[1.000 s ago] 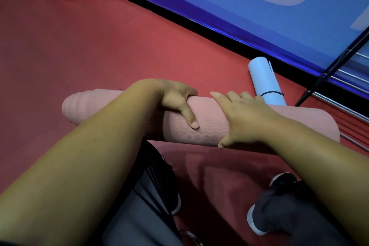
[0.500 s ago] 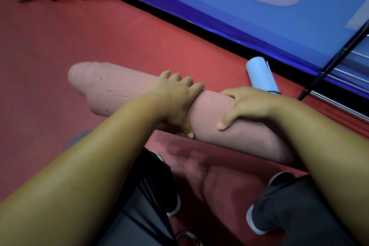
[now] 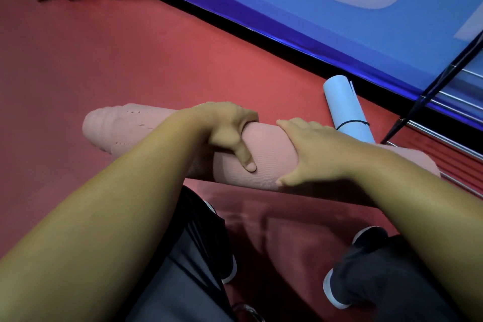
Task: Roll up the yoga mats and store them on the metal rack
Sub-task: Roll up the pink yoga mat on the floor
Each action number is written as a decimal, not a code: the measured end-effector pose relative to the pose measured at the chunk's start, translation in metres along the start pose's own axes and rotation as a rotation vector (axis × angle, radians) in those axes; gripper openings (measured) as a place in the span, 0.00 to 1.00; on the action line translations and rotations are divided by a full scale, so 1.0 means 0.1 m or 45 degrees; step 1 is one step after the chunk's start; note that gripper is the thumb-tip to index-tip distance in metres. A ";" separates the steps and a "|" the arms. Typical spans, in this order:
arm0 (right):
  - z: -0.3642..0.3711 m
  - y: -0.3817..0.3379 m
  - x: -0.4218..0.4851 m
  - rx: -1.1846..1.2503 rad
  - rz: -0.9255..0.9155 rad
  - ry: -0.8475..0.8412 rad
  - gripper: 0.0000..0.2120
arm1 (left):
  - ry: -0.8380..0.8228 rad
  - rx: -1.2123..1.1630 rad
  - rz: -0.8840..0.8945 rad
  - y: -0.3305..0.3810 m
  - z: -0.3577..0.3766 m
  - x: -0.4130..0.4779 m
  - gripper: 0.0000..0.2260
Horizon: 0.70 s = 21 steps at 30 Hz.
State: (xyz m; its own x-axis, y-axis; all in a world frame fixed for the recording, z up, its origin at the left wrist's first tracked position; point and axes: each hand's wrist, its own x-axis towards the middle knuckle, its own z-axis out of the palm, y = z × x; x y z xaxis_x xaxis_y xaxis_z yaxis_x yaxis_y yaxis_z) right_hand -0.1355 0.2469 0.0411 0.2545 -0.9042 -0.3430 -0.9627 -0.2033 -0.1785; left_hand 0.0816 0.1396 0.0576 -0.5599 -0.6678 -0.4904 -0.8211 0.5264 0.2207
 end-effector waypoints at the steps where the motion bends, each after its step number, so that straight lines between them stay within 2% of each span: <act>1: 0.05 -0.06 -0.03 -0.071 -0.010 0.044 0.68 | -0.027 -0.082 -0.007 -0.04 0.00 0.01 0.42; 4: 0.19 -0.18 -0.10 -0.237 0.017 0.168 0.74 | -0.099 -0.238 -0.009 -0.11 0.00 0.03 0.38; 7: 0.28 -0.26 -0.12 -0.273 0.098 0.228 0.75 | -0.142 -0.307 -0.017 -0.13 0.01 0.04 0.35; 11: 0.30 -0.28 -0.09 -0.260 0.127 0.210 0.68 | -0.204 -0.319 -0.043 -0.09 0.03 0.05 0.33; 15: 0.24 -0.24 -0.05 -0.203 0.137 0.155 0.64 | -0.240 -0.338 -0.053 -0.09 0.06 0.06 0.36; 19: 0.16 -0.09 -0.01 0.051 0.156 0.056 0.54 | -0.158 -0.260 -0.026 -0.02 0.05 0.00 0.39; 21: 0.13 -0.01 0.02 0.171 0.133 0.008 0.50 | -0.104 -0.114 0.029 0.06 0.06 -0.05 0.40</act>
State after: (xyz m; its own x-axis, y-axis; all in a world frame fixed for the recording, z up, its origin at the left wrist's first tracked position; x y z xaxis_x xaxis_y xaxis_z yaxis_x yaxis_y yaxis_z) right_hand -0.1333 0.2500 0.0288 0.1529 -0.9202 -0.3603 -0.9629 -0.0567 -0.2640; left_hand 0.0801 0.1497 0.0566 -0.5706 -0.6091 -0.5509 -0.8169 0.4894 0.3052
